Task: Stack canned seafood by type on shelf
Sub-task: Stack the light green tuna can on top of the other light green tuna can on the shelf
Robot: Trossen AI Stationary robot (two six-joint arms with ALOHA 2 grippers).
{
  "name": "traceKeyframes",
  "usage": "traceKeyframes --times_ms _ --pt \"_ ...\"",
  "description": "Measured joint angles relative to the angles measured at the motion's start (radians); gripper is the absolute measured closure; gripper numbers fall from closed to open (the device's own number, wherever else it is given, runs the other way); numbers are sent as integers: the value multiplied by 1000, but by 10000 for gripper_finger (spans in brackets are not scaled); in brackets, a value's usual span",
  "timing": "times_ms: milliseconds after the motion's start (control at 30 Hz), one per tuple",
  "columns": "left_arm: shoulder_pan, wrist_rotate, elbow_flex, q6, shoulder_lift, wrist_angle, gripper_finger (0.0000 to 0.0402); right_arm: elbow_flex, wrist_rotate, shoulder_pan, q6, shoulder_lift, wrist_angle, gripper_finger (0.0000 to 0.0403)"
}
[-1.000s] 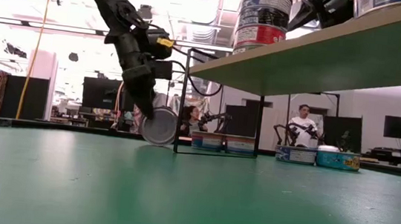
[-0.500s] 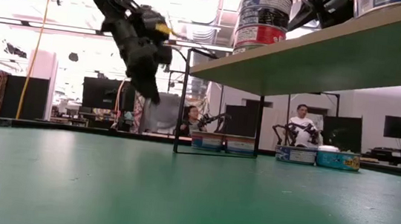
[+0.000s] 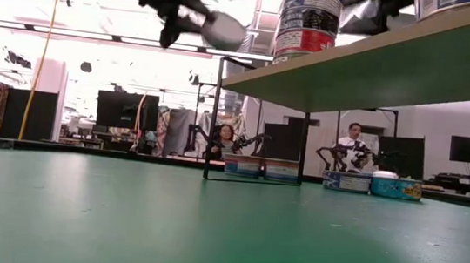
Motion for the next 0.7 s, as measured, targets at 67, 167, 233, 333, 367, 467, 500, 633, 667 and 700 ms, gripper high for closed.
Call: traceKeyframes --times_ms 67,167,233,333,367,467,500,633,667,700 --pt "-17 -16 0 -86 -2 117 262 41 -44 -5 -31 16 8 121" --pt "-46 -98 0 -176 8 269 262 85 -111 -2 -41 63 24 121" --pt "-68 -160 0 -204 30 382 262 107 -130 -2 -42 97 43 121" --pt "-94 -187 -1 -209 71 538 261 130 -136 -2 -42 136 112 121" --pt "-106 -192 -1 -214 84 595 261 136 -148 -4 -40 148 129 121" --pt "-140 -210 0 -248 125 746 261 151 -189 -4 -15 185 182 121" --pt "-152 -214 0 -252 140 787 261 155 -205 -2 -8 195 197 121" --pt "-192 -242 0 -253 183 868 261 170 -241 6 -3 221 240 121" --pt "-200 -251 2 -252 188 868 260 170 -254 7 2 224 259 121" --pt "-205 -258 7 -252 190 866 260 170 -266 10 10 225 276 121"
